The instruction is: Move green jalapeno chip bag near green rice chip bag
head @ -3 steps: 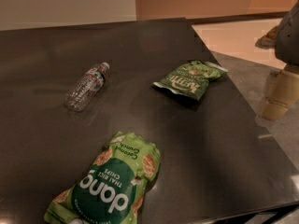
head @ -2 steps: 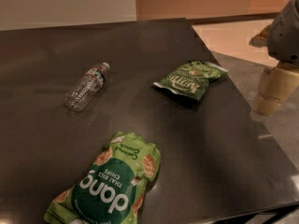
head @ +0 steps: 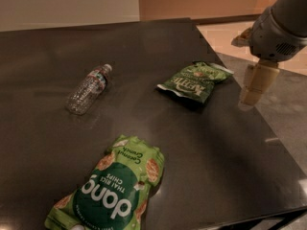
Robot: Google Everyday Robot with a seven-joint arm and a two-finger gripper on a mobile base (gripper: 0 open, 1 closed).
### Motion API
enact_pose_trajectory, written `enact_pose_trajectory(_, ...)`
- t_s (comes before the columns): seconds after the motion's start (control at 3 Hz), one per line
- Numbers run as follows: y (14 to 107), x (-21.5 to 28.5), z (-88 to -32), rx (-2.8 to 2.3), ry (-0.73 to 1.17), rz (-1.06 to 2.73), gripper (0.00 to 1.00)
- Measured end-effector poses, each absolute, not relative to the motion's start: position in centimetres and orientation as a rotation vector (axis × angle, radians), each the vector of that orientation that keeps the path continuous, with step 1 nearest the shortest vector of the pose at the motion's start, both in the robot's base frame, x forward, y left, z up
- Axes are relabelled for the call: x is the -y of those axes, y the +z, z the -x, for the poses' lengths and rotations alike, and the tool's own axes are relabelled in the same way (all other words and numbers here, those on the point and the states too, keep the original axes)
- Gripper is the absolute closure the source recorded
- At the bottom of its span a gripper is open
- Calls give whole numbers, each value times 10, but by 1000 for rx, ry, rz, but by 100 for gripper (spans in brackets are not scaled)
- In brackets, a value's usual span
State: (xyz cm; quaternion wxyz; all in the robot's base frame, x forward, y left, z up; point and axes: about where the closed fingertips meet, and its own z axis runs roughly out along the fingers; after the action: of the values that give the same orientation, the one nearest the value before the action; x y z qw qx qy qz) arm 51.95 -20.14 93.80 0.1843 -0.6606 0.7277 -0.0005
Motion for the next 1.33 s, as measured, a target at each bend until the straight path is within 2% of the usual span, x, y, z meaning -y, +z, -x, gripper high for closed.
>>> enact_pose_trajectory(1.33, 845, 192, -635, -1969, 179, 2058, 0)
